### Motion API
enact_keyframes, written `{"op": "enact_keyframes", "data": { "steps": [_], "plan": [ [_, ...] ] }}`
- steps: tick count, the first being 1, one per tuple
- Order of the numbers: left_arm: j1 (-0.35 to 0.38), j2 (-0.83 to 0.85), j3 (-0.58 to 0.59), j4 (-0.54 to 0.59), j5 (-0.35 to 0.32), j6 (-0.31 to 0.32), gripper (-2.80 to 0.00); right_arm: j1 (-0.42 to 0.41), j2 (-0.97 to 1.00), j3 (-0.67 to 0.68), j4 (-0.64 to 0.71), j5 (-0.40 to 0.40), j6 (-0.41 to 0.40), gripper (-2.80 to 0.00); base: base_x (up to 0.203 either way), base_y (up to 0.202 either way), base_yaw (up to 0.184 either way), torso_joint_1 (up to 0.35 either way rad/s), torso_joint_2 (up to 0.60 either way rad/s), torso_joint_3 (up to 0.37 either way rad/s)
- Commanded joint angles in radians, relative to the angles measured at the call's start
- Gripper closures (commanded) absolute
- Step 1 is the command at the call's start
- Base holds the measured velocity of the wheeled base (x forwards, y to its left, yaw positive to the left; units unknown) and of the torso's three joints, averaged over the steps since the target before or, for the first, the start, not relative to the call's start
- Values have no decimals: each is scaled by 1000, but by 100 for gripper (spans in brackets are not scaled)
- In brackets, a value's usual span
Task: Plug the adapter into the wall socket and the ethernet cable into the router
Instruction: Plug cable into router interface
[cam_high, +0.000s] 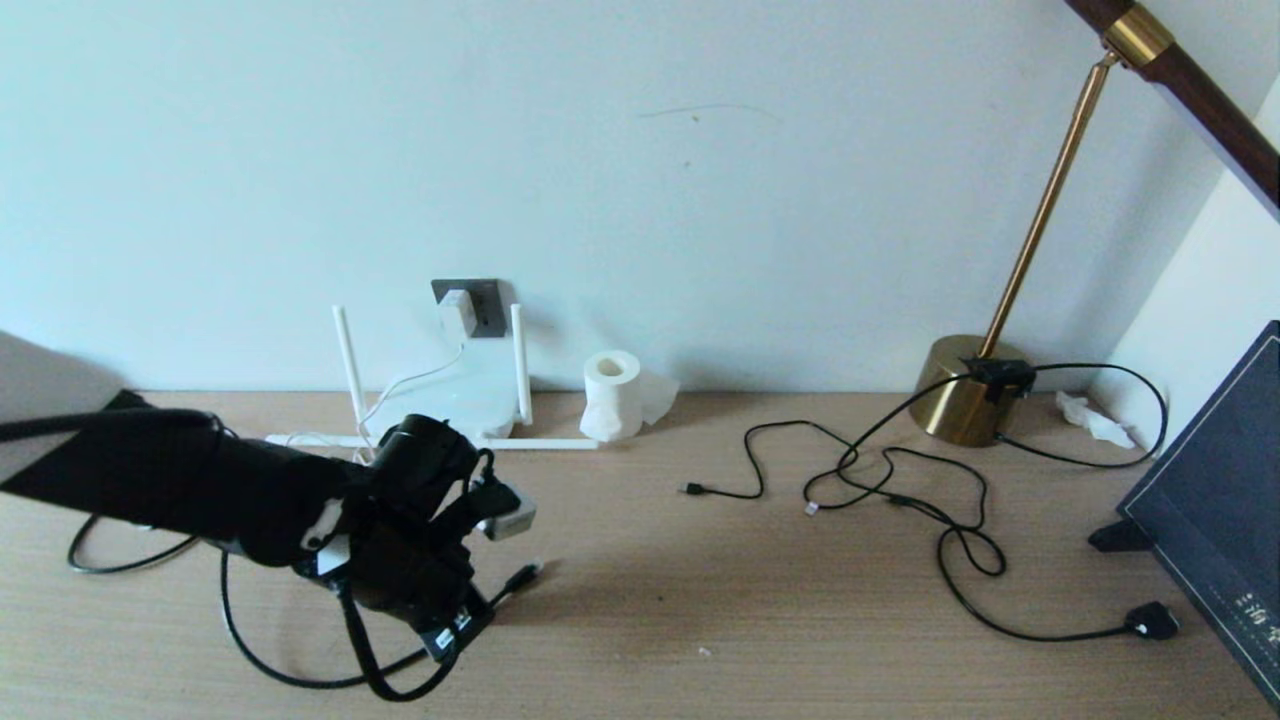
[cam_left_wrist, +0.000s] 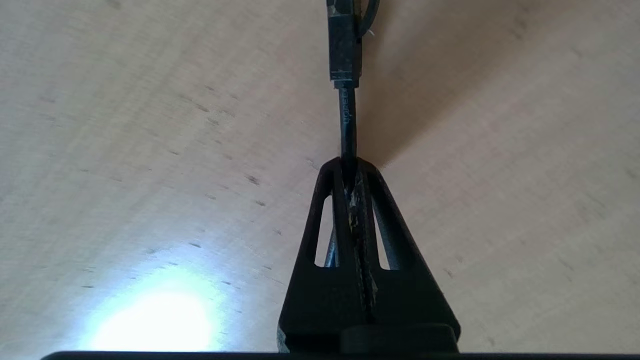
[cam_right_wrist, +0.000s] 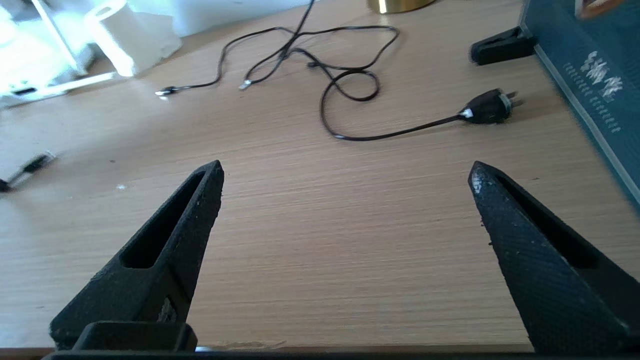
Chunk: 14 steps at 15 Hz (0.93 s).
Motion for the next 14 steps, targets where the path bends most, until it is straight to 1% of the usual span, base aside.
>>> {"op": "enact_keyframes", "data": {
  "steps": [1,3,4,5,6,7,8,9,11,12,13,14],
  "plan": [
    [-8,-83,-15,0,-19,1,0,0,0,0,0,2,3,-280,0,0,0,0,0,0],
    [-39,-208,-57,9,-48,5,0,0,0,0,0,5,3,-280,0,0,0,0,0,0],
    [-74,-279,-87,21,-58,21,0,0,0,0,0,5,3,-280,0,0,0,0,0,0],
    [-124,-337,-124,45,-60,42,0,0,0,1,0,5,5,-280,0,0,0,0,0,0],
    [-202,-377,-174,86,-49,63,0,0,0,0,0,7,4,-280,0,0,0,0,0,0],
    [-288,-402,-227,131,-4,76,0,0,0,-3,0,8,-9,-280,0,0,0,0,0,0],
    [-390,-416,-282,175,76,84,0,0,5,-31,0,17,-12,-280,0,0,0,0,0,0],
    [-486,-422,-330,208,167,88,0,0,31,-91,0,44,-11,-280,0,0,0,0,0,0],
    [-663,-423,-397,253,405,95,0,-1,183,-216,0,115,-8,-280,0,0,0,0,0,0],
    [-721,-420,-412,260,493,97,0,-1,276,-277,0,147,-7,-280,0,0,0,0,0,0],
    [-751,-409,-422,255,565,98,0,-1,379,-343,0,188,-7,-280,0,0,0,0,0,0],
    [-761,-398,-417,218,595,100,0,-1,484,-406,-1,244,-7,-280,0,0,0,0,0,0]
  ]
}}
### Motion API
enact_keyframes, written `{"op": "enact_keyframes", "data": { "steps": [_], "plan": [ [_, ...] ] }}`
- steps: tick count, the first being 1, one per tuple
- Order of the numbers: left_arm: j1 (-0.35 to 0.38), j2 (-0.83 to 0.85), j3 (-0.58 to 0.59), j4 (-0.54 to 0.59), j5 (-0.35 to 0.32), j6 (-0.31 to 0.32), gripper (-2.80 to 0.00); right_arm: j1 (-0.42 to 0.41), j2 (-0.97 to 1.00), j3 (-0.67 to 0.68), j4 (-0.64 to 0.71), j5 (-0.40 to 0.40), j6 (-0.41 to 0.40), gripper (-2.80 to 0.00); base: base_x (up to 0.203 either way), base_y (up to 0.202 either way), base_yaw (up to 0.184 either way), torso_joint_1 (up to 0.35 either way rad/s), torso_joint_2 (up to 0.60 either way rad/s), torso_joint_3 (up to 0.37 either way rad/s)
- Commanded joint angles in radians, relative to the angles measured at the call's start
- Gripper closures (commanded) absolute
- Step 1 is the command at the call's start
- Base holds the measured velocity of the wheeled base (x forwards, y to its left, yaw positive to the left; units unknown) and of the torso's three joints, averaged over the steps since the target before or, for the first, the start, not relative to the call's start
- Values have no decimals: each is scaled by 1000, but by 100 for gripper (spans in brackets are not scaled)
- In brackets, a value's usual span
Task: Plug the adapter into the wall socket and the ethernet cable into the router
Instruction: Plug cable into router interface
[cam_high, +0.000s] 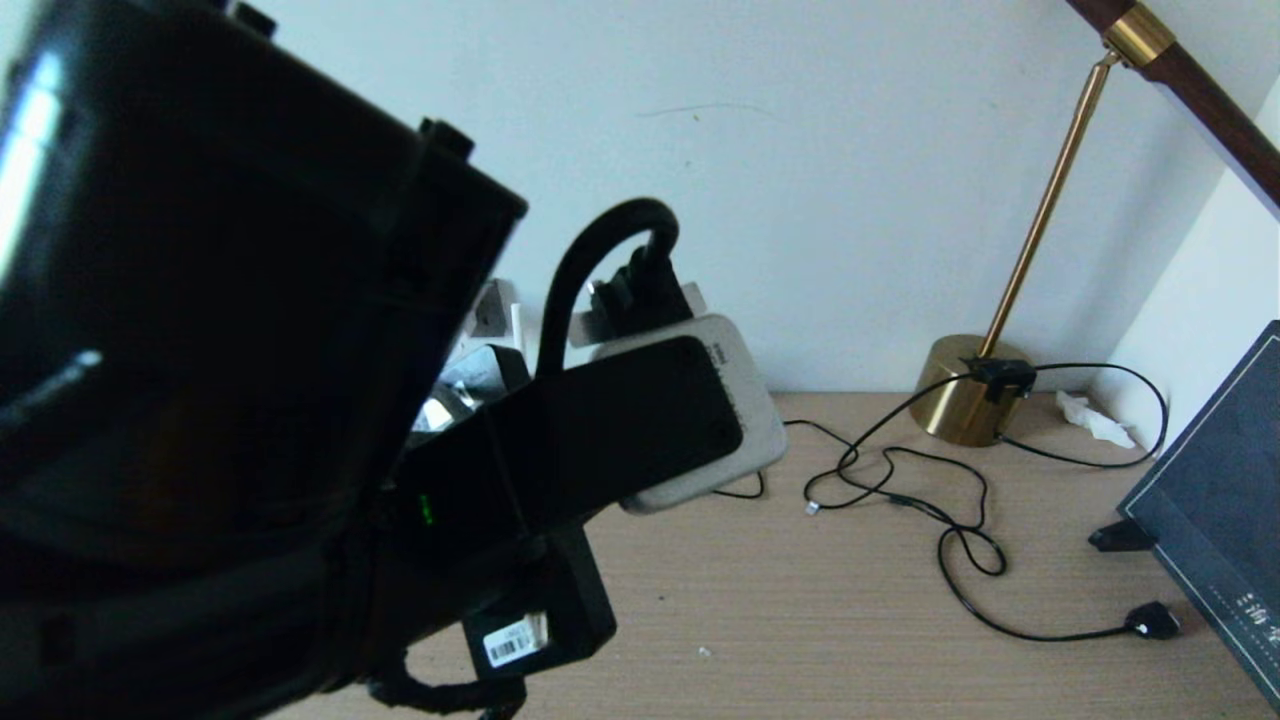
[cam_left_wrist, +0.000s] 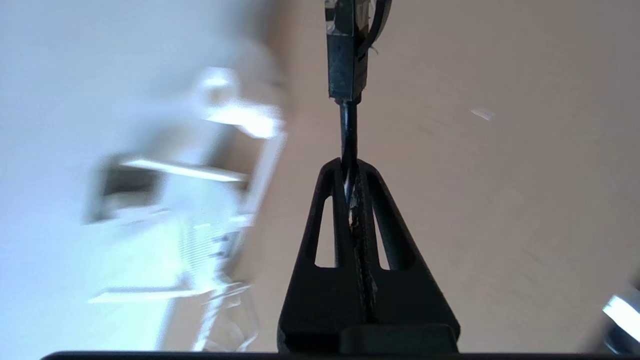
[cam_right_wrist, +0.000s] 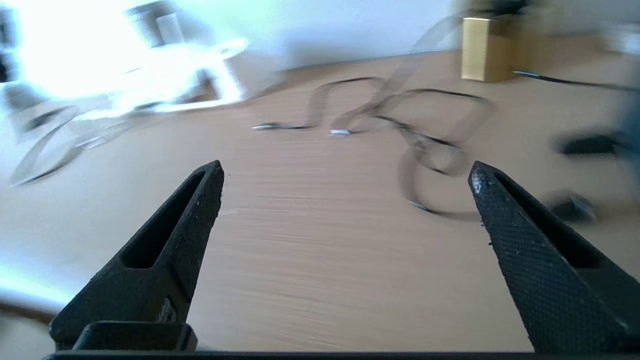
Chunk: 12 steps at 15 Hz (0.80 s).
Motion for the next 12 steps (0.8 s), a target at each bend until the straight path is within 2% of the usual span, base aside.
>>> {"op": "enact_keyframes", "data": {
  "steps": [1,4,5,7,10,12],
  "plan": [
    [-35,8,12,-45,48,5,0,0,242,-100,2,77,2,-280,0,0,0,0,0,0],
    [-62,6,90,-175,102,47,0,1,463,-237,0,310,-1,-280,0,0,0,0,0,0],
    [-76,-1,113,-204,122,58,0,2,513,-267,-2,411,-3,-280,0,0,0,0,0,0],
    [-86,-24,146,-234,127,65,0,3,587,-309,-11,522,-5,-280,0,0,0,0,0,0],
    [-108,-41,172,-281,128,80,0,50,682,-360,-27,547,-7,-280,0,0,0,0,0,0],
    [-122,-34,173,-311,126,91,0,110,726,-379,-59,547,-7,-280,0,0,0,0,0,0]
  ]
}}
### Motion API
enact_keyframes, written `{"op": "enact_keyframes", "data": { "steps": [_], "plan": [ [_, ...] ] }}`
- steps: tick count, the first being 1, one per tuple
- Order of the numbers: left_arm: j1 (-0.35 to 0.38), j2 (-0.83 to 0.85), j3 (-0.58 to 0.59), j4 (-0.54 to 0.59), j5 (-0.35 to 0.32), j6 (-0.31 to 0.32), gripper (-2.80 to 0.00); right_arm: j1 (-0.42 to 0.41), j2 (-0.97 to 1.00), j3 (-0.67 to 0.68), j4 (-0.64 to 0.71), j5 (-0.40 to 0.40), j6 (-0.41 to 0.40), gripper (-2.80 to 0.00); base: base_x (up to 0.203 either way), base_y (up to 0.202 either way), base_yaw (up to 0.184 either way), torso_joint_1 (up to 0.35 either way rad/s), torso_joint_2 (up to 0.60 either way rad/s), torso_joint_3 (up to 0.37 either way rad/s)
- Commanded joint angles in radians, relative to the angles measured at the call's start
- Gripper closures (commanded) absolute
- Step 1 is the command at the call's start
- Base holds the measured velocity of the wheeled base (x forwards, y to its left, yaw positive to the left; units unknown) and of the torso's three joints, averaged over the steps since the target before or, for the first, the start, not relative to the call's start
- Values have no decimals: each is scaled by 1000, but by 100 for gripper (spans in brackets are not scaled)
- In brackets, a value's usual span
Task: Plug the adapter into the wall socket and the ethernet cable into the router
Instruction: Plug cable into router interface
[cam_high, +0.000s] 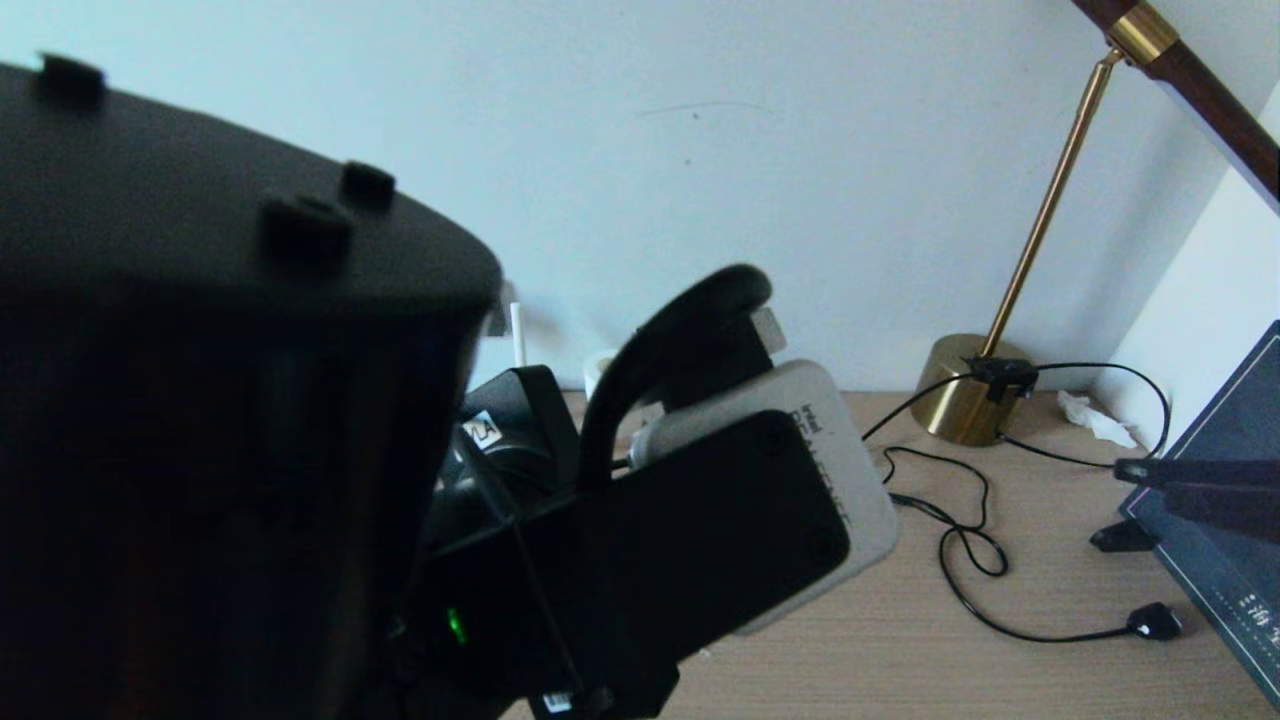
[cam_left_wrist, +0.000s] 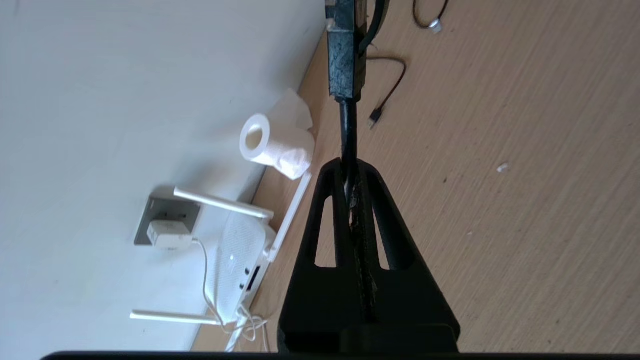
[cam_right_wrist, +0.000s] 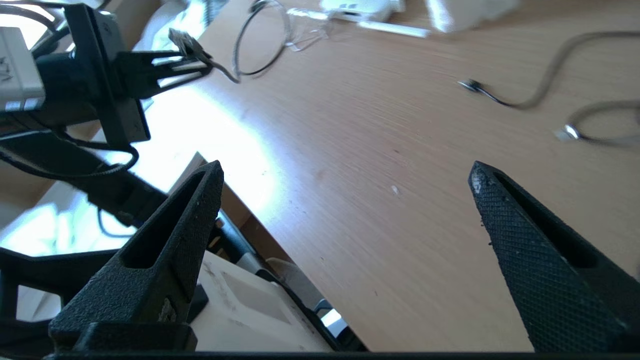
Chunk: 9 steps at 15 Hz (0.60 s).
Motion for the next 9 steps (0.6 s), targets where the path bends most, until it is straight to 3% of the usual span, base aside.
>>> {"op": "enact_keyframes", "data": {
  "steps": [1,6,9],
  "plan": [
    [-12,5,1,-1,3,4,0,44,70,-9,-42,1,4,-280,0,0,0,0,0,0],
    [-35,111,-99,-16,2,4,0,155,147,-5,-92,-119,11,-280,0,0,0,0,0,0],
    [-57,199,-168,-33,1,2,0,157,146,-1,-161,-123,14,-280,0,0,0,0,0,0]
  ]
}}
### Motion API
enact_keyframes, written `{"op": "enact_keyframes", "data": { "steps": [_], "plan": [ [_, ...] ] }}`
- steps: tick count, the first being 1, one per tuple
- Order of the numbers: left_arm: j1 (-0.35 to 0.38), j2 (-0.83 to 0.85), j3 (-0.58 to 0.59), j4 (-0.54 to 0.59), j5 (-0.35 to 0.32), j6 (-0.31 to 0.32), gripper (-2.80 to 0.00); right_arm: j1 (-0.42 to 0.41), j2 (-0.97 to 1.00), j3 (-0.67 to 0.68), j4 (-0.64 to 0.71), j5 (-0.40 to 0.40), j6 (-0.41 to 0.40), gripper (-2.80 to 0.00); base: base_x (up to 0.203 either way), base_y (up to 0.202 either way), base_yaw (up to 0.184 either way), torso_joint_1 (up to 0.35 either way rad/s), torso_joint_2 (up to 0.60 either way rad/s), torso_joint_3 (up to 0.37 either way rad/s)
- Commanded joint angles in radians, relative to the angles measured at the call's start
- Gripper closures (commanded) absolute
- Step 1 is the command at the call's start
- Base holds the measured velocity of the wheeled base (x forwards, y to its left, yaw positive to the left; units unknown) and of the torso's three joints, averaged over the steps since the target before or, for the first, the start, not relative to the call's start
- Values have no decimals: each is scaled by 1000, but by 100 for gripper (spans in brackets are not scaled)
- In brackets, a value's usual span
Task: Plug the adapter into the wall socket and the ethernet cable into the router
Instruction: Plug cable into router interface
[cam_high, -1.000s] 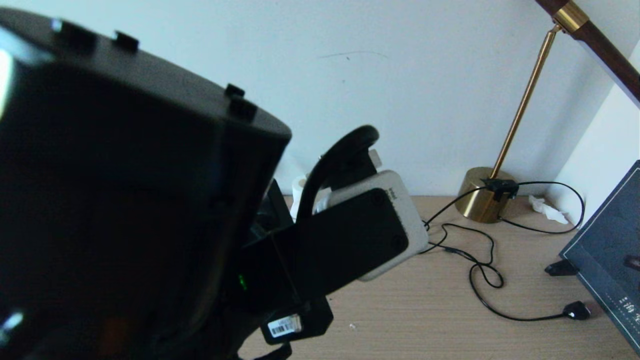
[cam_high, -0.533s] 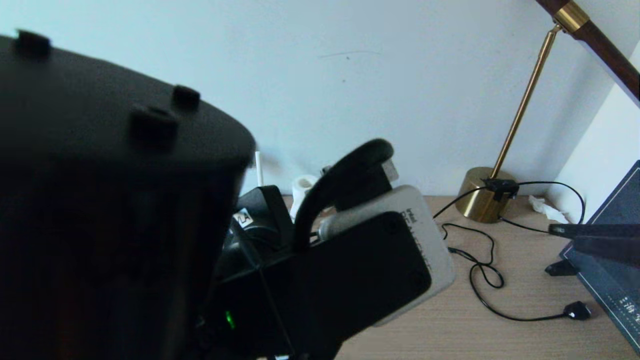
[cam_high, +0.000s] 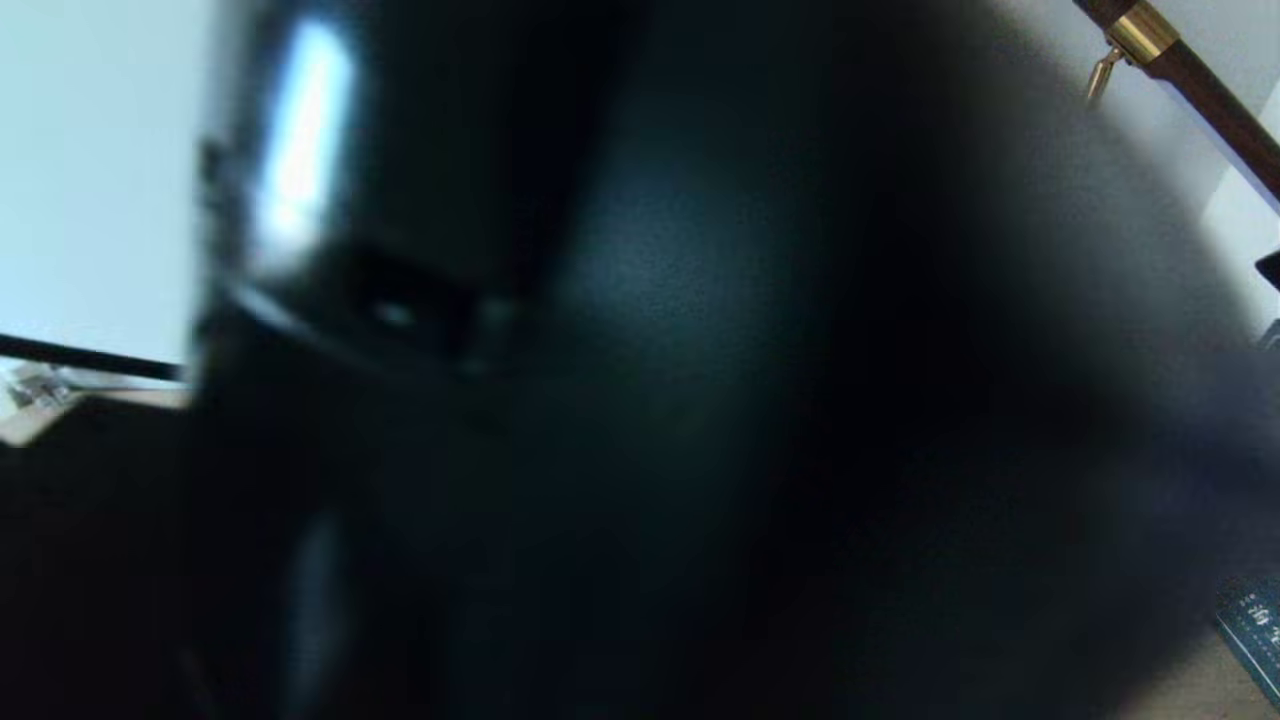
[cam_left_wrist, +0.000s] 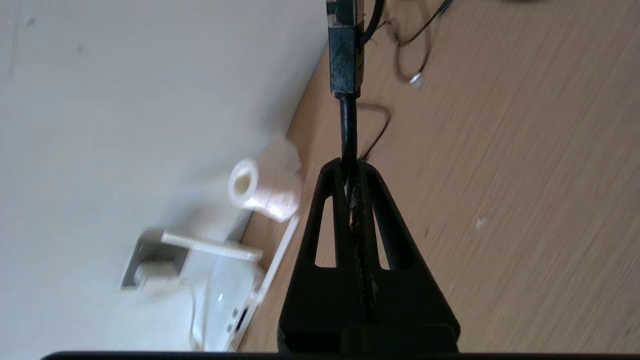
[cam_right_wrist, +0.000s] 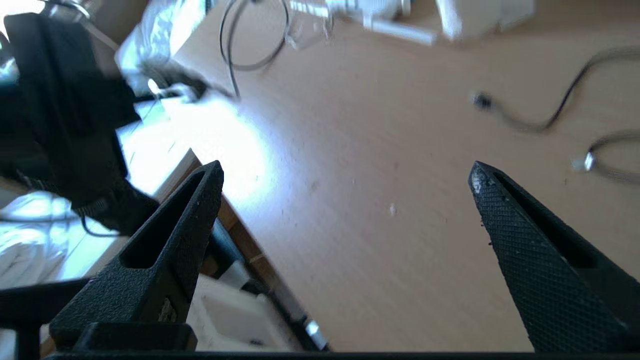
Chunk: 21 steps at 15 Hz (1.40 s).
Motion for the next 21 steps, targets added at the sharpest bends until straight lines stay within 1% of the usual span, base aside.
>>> {"op": "enact_keyframes", "data": {
  "steps": [1,3,5,8,10,14,18,21],
  "plan": [
    [-12,80,-38,-3,3,3,0,2,3,2,-19,1,2,-280,0,0,0,0,0,0],
    [-17,137,-86,-5,3,2,0,-3,5,5,-22,-7,2,-280,0,0,0,0,0,0],
    [-13,163,-95,-5,3,-2,0,-1,5,2,-22,-10,-1,-280,0,0,0,0,0,0],
    [33,159,-79,-5,-1,-3,0,-1,30,-20,-29,-10,-2,-280,0,0,0,0,0,0],
    [59,177,-94,-9,-31,-3,0,3,79,-25,-107,-10,4,-280,0,0,0,0,0,0],
    [109,226,-139,-54,-47,-2,0,7,194,-22,-242,-8,49,-280,0,0,0,0,0,0],
    [105,223,-136,-54,-47,1,0,14,238,-28,-294,-7,52,-280,0,0,0,0,0,0],
    [105,221,-133,-54,-48,1,0,21,250,-34,-303,-4,49,-280,0,0,0,0,0,0]
  ]
}}
